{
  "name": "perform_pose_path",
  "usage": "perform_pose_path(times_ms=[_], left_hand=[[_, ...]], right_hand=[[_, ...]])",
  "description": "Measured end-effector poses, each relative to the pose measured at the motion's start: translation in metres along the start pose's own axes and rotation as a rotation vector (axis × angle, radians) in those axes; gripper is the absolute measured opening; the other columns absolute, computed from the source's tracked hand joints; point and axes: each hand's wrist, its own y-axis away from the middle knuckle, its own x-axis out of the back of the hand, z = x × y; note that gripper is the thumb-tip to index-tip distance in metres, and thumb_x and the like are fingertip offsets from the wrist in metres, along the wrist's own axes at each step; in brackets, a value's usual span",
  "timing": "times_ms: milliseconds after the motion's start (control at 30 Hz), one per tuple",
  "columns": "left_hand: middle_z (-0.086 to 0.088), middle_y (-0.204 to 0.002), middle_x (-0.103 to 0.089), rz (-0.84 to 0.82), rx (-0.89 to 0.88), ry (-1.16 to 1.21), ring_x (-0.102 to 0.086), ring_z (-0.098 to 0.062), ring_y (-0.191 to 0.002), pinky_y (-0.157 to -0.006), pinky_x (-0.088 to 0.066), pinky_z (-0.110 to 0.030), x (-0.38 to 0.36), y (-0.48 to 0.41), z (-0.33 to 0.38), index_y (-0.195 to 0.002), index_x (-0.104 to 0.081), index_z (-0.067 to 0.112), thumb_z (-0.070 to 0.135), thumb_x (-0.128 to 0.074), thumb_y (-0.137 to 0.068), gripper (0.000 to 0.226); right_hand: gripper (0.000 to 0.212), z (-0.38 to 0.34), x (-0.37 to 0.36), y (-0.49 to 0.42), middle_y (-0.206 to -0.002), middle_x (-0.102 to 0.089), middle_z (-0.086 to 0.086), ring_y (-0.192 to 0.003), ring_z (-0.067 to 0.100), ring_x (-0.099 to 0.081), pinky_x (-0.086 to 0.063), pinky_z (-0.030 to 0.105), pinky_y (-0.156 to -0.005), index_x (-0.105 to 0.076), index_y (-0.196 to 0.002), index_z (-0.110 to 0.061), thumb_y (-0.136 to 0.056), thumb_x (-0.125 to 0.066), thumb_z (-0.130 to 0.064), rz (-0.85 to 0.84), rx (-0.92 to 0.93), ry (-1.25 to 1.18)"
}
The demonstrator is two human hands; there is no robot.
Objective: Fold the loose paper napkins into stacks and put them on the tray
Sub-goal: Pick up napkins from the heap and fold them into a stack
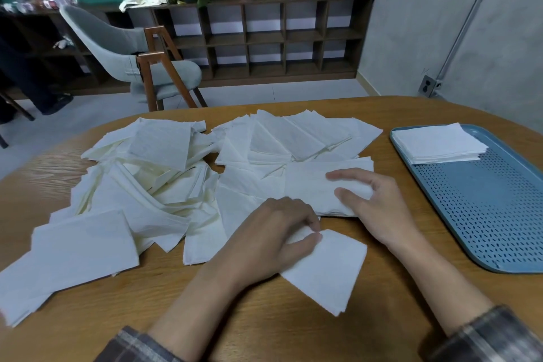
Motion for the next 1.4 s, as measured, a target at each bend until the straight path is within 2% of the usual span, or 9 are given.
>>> perform_pose_path(times_ms=[100, 300, 467, 700, 833, 900, 967, 1100, 1400], left_hand=[[0.021, -0.093, -0.069, 0.014, 0.050, 0.004, -0.064, -0.003, -0.090, -0.087, -0.049, -0.025, -0.001, -0.001, 0.001, -0.097, -0.066, 0.030, 0.036, -0.068, -0.098, 0.006], [0.018, -0.101, -0.072, 0.057, 0.120, 0.011, -0.064, 0.002, -0.097, -0.084, -0.048, -0.015, -0.002, 0.000, -0.008, -0.109, -0.074, 0.031, 0.038, -0.076, -0.092, 0.019], [0.015, -0.092, -0.069, 0.067, 0.118, 0.038, -0.064, -0.004, -0.092, -0.077, -0.043, -0.013, 0.003, -0.001, -0.007, -0.092, -0.076, 0.029, 0.031, -0.081, -0.090, 0.006], [0.016, -0.107, -0.069, 0.151, 0.051, 0.137, -0.067, -0.007, -0.107, -0.093, -0.050, -0.023, 0.013, 0.002, 0.001, -0.092, -0.078, 0.028, 0.029, -0.083, -0.090, 0.006], [0.012, -0.096, -0.077, 0.217, 0.176, 0.399, -0.072, -0.007, -0.100, -0.091, -0.054, -0.023, 0.023, 0.002, 0.011, -0.092, -0.079, 0.021, 0.022, -0.083, -0.091, 0.004], [0.011, -0.094, -0.079, 0.281, 0.234, 0.492, -0.074, -0.007, -0.097, -0.091, -0.055, -0.022, 0.025, 0.001, 0.011, -0.091, -0.080, 0.021, 0.021, -0.084, -0.090, 0.005], [0.011, -0.093, -0.079, 0.363, 0.275, 0.532, -0.073, -0.007, -0.094, -0.088, -0.054, -0.020, 0.025, -0.001, 0.010, -0.089, -0.080, 0.022, 0.020, -0.086, -0.087, 0.006], [0.010, -0.091, -0.078, 0.450, 0.331, 0.574, -0.072, -0.006, -0.091, -0.082, -0.051, -0.014, 0.022, -0.003, 0.008, -0.092, -0.080, 0.023, 0.020, -0.089, -0.083, 0.013], [0.005, -0.086, -0.078, 0.446, 0.413, 0.628, -0.072, -0.010, -0.085, -0.069, -0.054, -0.022, 0.024, -0.003, 0.005, -0.101, -0.076, 0.027, 0.015, -0.089, -0.083, 0.025]], right_hand=[[0.032, -0.001, 0.001, -0.001, -0.112, -0.074, -0.031, -0.118, -0.018, -0.057, -0.033, -0.005, -0.092, -0.081, -0.107, -0.031, -0.096, -0.070, -0.003, -0.009, -0.005, 0.000], [0.032, -0.004, 0.002, 0.001, -0.114, -0.074, -0.030, -0.118, -0.018, -0.056, -0.032, -0.006, -0.092, -0.081, -0.107, -0.031, -0.097, -0.068, -0.004, -0.004, -0.004, -0.019], [0.035, -0.010, 0.001, 0.002, -0.115, -0.075, -0.025, -0.120, -0.012, -0.059, -0.036, 0.000, -0.095, -0.080, -0.111, -0.024, -0.099, -0.061, 0.003, 0.021, 0.029, -0.123], [0.033, -0.012, 0.001, 0.004, -0.116, -0.076, -0.023, -0.119, -0.012, -0.060, -0.038, 0.001, -0.093, -0.080, -0.113, -0.020, -0.099, -0.062, 0.004, 0.030, 0.063, -0.181], [0.020, -0.011, 0.002, 0.002, -0.119, -0.077, -0.010, -0.122, 0.004, -0.064, -0.043, 0.025, -0.102, -0.082, -0.109, -0.021, -0.104, -0.063, -0.020, -0.021, 0.002, -0.312], [0.030, -0.011, 0.002, 0.004, -0.120, -0.077, -0.002, -0.123, 0.014, -0.066, -0.045, 0.038, -0.106, -0.083, -0.107, -0.021, -0.101, -0.059, -0.037, -0.086, -0.038, -0.408], [0.035, -0.014, 0.000, 0.007, -0.116, -0.078, 0.005, -0.114, 0.022, -0.071, -0.052, 0.037, -0.096, -0.082, -0.108, -0.017, -0.100, -0.060, -0.043, -0.193, -0.080, -0.481], [0.023, -0.021, -0.002, 0.014, -0.113, -0.080, 0.004, -0.106, 0.020, -0.076, -0.059, 0.024, -0.085, -0.079, -0.115, -0.012, -0.099, -0.066, -0.021, -0.266, -0.054, -0.371], [0.032, -0.024, -0.002, 0.013, -0.125, -0.076, -0.004, -0.118, 0.014, -0.070, -0.056, 0.027, -0.099, -0.069, -0.132, -0.021, -0.100, -0.066, -0.017, -0.281, -0.063, -0.339]])
